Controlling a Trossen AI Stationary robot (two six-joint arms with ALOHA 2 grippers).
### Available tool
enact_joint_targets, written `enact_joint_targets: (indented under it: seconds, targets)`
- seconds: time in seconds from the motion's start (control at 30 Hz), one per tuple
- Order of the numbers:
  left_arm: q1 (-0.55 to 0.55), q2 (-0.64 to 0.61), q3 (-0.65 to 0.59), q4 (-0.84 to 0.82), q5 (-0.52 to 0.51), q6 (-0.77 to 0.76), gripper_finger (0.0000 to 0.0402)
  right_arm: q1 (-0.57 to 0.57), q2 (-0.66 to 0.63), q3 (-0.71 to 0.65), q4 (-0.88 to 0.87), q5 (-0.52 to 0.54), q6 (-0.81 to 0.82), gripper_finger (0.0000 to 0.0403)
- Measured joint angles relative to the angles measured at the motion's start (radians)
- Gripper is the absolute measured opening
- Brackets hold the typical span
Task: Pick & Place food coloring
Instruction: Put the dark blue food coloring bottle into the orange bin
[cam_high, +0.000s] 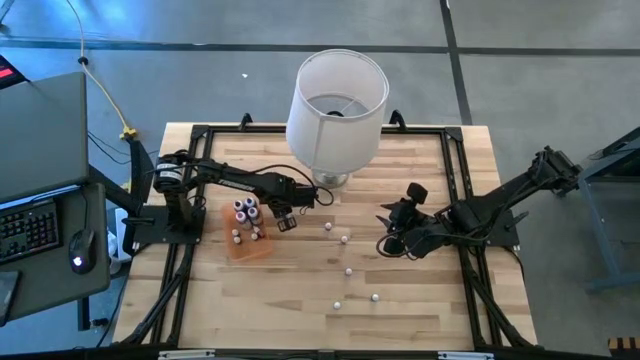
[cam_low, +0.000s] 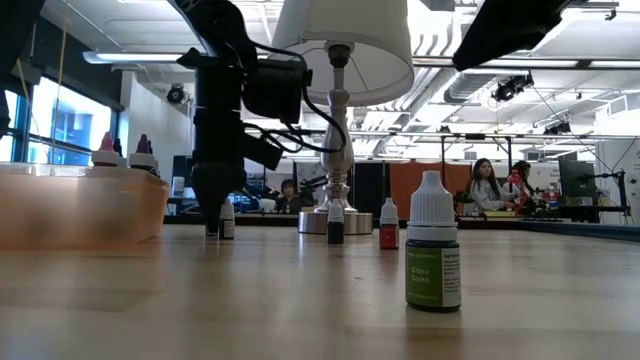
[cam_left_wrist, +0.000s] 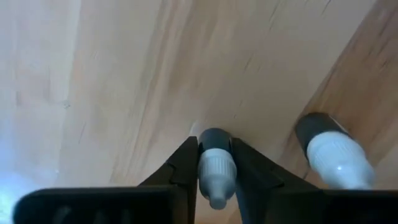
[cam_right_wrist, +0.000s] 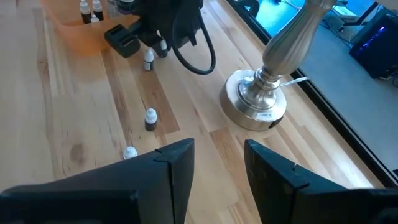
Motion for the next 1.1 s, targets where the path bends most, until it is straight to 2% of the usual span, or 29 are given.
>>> enact_joint_targets:
  seconds: [0.17, 0.3, 0.5, 0.67, 0.8, 0.9, 1.0, 1.1]
  targets:
    - [-0.003, -0.009, 0.057, -0.141, 0.053, -0.005, 0.0056, 0.000, 0.000, 0.000, 0.000, 0.001, 0.000, 0.0133]
    - [-0.037, -0.012, 0.144, -0.259, 0.088, -0.010, 0.0085, 0.000, 0.000, 0.000, 0.000, 0.001, -0.001, 0.0133]
    - [-0.147, -0.012, 0.305, -0.490, 0.078, -0.011, 0.0088, 0.000, 0.000, 0.000, 0.000, 0.001, -0.001, 0.0133]
    - [-0.271, -0.016, 0.413, -0.715, 0.043, -0.125, 0.0074, 0.000, 0.000, 0.000, 0.000, -0.005, 0.004, 0.0133]
    - [-0.382, -0.104, 0.418, -0.708, 0.022, -0.205, 0.0076, 0.000, 0.000, 0.000, 0.000, -0.010, 0.007, 0.0133]
    - [-0.467, -0.176, 0.402, -0.715, -0.057, -0.337, 0.0078, 0.000, 0.000, 0.000, 0.000, -0.013, 0.023, 0.0133]
    - [-0.546, -0.265, 0.347, -0.716, -0.139, -0.491, 0.0078, 0.000, 0.000, 0.000, 0.000, -0.014, 0.025, 0.0133]
    - [-0.617, -0.364, 0.239, -0.716, -0.185, -0.687, 0.0079, 0.000, 0.000, 0.000, 0.000, -0.014, 0.029, 0.0133]
